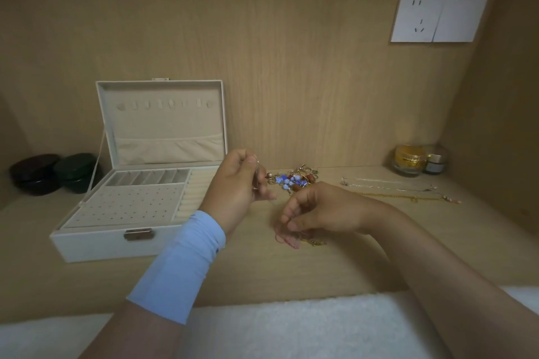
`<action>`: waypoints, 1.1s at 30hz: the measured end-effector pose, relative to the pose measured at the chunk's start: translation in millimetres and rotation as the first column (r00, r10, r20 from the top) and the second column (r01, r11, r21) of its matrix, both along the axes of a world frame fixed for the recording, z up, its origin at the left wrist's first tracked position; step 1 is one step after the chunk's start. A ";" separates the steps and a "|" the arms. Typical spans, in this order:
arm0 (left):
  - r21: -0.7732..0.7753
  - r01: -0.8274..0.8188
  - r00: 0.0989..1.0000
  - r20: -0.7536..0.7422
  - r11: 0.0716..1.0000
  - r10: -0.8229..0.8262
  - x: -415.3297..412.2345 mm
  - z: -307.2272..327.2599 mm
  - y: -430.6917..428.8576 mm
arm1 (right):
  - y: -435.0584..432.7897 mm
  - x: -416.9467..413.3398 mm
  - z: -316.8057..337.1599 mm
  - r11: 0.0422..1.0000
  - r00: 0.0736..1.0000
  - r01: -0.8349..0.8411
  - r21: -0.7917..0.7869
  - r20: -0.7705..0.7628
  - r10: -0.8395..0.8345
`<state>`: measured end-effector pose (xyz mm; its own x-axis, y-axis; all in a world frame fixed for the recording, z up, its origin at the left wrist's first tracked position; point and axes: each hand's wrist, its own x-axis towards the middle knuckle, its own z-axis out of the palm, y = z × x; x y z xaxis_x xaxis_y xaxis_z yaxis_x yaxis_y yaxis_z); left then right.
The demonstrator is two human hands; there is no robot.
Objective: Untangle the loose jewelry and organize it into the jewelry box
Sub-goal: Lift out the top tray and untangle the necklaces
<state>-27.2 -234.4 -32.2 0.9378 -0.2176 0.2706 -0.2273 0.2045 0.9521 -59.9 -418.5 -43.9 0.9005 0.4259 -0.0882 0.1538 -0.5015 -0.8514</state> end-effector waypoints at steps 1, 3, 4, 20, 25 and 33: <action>0.034 -0.016 1.000 0.016 0.999 0.016 0.6 -2.5 -0.6 | -1.0 -0.3 1.2 1.000 1.000 -0.017 -0.018 -0.004 0.017; 0.149 -0.051 0.997 0.070 0.988 0.041 3.7 -10.9 -1.8 | -4.0 0.4 1.0 0.998 0.999 -0.030 -0.058 -0.012 0.030; 0.224 -0.066 0.994 0.102 0.972 0.044 4.8 -15.3 -2.1 | -5.8 0.7 0.1 0.997 1.000 -0.010 -0.074 -0.011 0.009; 0.834 -0.057 0.941 0.229 0.549 -0.249 0.0 -28.9 -5.4 | -22.6 4.2 -6.9 0.987 0.987 0.162 0.018 -0.012 -0.161; 0.850 -0.081 0.925 0.259 0.520 -0.279 1.0 -31.9 -5.1 | -26.5 3.2 -5.0 0.982 0.983 0.181 0.062 -0.052 -0.178; 0.935 -0.159 0.883 0.279 0.318 -0.378 -3.8 -22.4 0.7 | -23.8 -1.5 0.0 0.999 0.991 0.039 -0.034 -0.123 -0.043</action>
